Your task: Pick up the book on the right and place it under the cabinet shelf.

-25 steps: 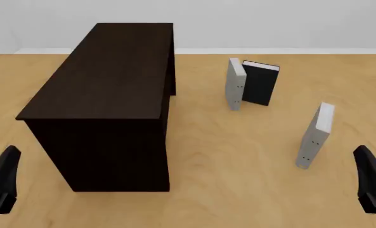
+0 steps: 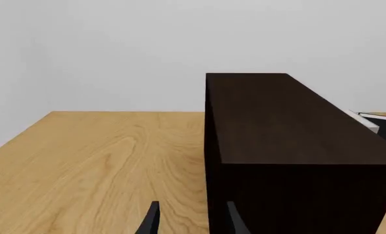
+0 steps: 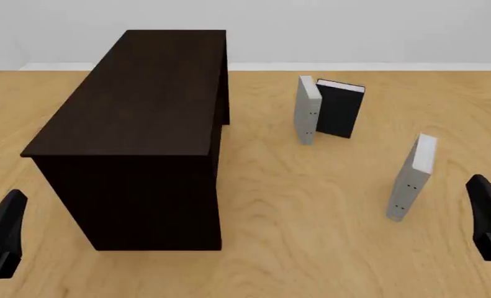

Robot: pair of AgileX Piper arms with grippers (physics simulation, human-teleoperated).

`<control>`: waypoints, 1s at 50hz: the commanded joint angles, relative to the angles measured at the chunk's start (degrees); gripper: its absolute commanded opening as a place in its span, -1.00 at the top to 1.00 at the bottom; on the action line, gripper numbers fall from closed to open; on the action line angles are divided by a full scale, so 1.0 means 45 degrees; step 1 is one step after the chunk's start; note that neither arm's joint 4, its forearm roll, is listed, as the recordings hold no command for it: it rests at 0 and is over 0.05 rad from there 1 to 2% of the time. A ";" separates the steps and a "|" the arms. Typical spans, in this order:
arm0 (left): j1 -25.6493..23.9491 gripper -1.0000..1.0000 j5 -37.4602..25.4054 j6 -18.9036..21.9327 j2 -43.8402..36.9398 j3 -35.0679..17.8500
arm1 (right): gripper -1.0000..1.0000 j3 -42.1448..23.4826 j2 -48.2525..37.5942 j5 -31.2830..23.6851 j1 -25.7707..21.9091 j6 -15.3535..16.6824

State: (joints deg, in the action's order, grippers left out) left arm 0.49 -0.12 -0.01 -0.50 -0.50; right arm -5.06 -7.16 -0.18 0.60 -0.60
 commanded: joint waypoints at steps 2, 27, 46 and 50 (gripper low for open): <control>0.0007 -1.00 0.0045 0.0002 -0.0064 0.0001 | -1.00 -0.2029 -0.2831 -0.0595 0.0549 -0.0047; 0.0007 -1.00 0.0085 0.0006 -0.0047 0.0058 | -1.00 -0.6442 -0.7799 -0.3418 0.0095 -0.1792; 0.0006 -1.00 0.0109 0.0009 -0.0053 0.0069 | -1.00 -0.6701 -1.0166 -0.3883 0.0772 -0.2230; 0.0003 -1.00 0.0111 0.0012 -0.0062 0.0061 | -1.00 -0.6633 -1.0589 -0.3707 0.1016 -0.1982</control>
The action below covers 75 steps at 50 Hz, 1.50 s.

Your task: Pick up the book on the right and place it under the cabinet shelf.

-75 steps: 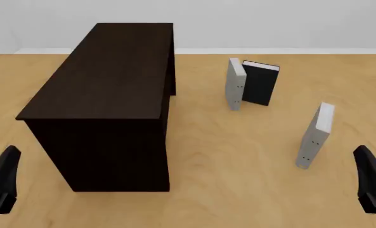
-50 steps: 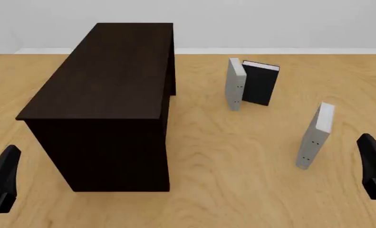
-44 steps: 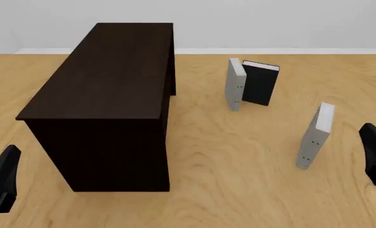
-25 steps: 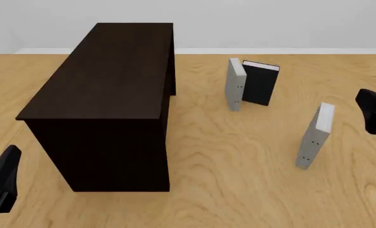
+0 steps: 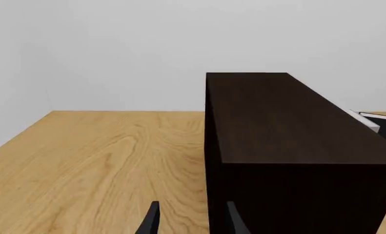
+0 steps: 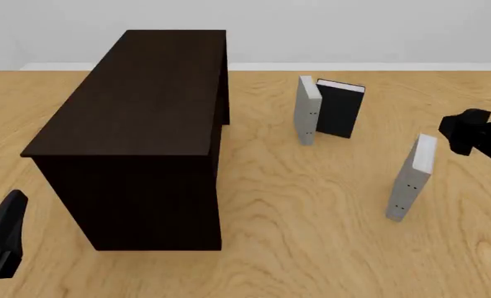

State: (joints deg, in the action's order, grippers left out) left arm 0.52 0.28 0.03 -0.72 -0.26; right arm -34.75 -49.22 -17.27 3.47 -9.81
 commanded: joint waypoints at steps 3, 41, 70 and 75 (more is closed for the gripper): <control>0.0000 -1.00 0.0017 -0.0001 0.0003 0.0007 | -1.00 0.0117 -0.1771 0.0372 0.0235 -0.0022; -0.0001 -1.00 -0.0117 0.0002 0.0065 -0.0057 | -1.00 0.0838 -0.5383 0.3385 -0.0111 -0.1058; -0.0004 -1.00 -0.0035 0.0000 0.0022 -0.0007 | 1.00 0.0894 -0.7733 0.4965 -0.0059 -0.1264; -0.0003 -1.00 -0.0036 0.0002 0.0025 -0.0008 | 1.00 0.0847 -0.7674 0.4880 -0.0052 -0.1224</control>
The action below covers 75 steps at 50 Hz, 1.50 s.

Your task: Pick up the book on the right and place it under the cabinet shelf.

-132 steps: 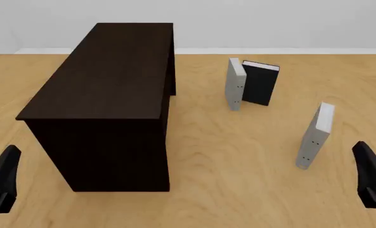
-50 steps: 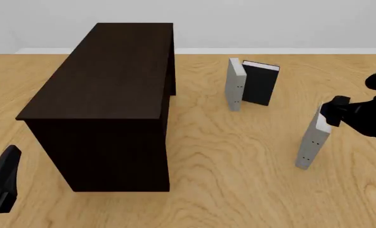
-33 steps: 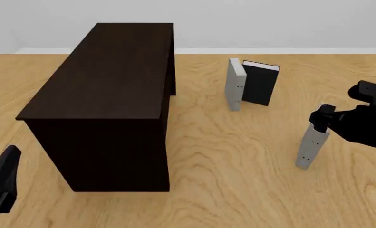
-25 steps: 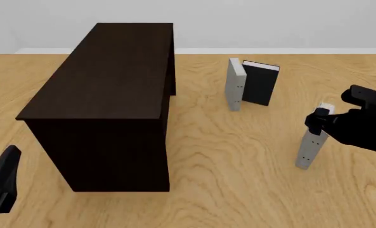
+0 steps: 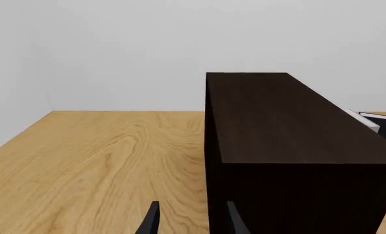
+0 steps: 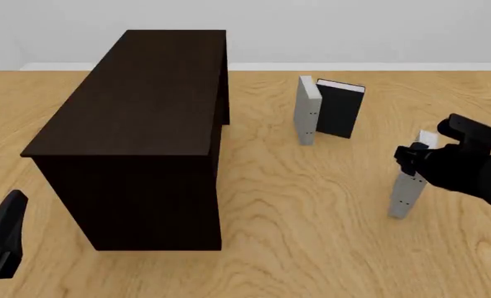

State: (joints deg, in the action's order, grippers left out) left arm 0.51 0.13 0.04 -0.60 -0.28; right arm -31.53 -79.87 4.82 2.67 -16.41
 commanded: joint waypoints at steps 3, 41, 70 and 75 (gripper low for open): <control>0.0001 -1.00 -0.0003 0.0001 0.0002 -0.0002 | 1.00 0.0116 -0.0670 -0.0162 0.0153 0.0250; 0.0002 -1.00 -0.0003 0.0002 0.0000 -0.0002 | 1.00 -0.0964 0.4675 -0.4103 -0.0147 0.0402; 0.0008 -1.00 0.0024 -0.0002 -0.0022 0.0012 | 1.00 0.0415 0.8773 -0.3187 -0.2709 -0.2369; 0.0008 -1.00 0.0024 -0.0002 -0.0022 0.0012 | 1.00 0.0415 0.8773 -0.3187 -0.2709 -0.2369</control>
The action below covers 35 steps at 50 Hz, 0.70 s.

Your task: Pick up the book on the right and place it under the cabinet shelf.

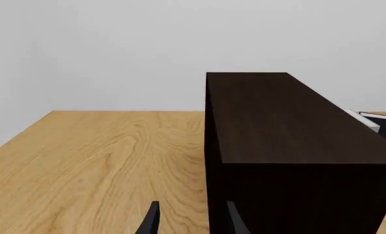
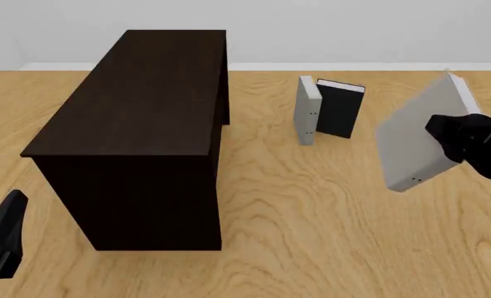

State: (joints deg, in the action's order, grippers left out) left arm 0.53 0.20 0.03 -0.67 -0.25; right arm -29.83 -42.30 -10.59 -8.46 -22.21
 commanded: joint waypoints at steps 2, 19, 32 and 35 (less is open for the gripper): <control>0.0002 -1.00 0.0009 -0.0001 -0.0008 0.0005 | 1.00 0.0038 0.0425 0.0236 -0.0236 -0.1080; 0.0002 -1.00 0.0009 -0.0001 -0.0008 0.0005 | 1.00 0.0038 0.0425 0.0236 -0.0236 -0.1080; -0.0002 -1.00 0.0046 0.0004 -0.0041 0.0003 | 1.00 0.0400 -0.0395 0.1819 -0.1026 -0.2054; -0.0002 -1.00 0.0028 0.0006 -0.0028 -0.0003 | 1.00 0.0455 -0.0647 0.2246 -0.1175 -0.2275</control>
State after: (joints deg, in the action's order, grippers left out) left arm 0.56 0.48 0.03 -0.93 -0.18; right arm -26.30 -37.95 -3.78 -14.40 -23.31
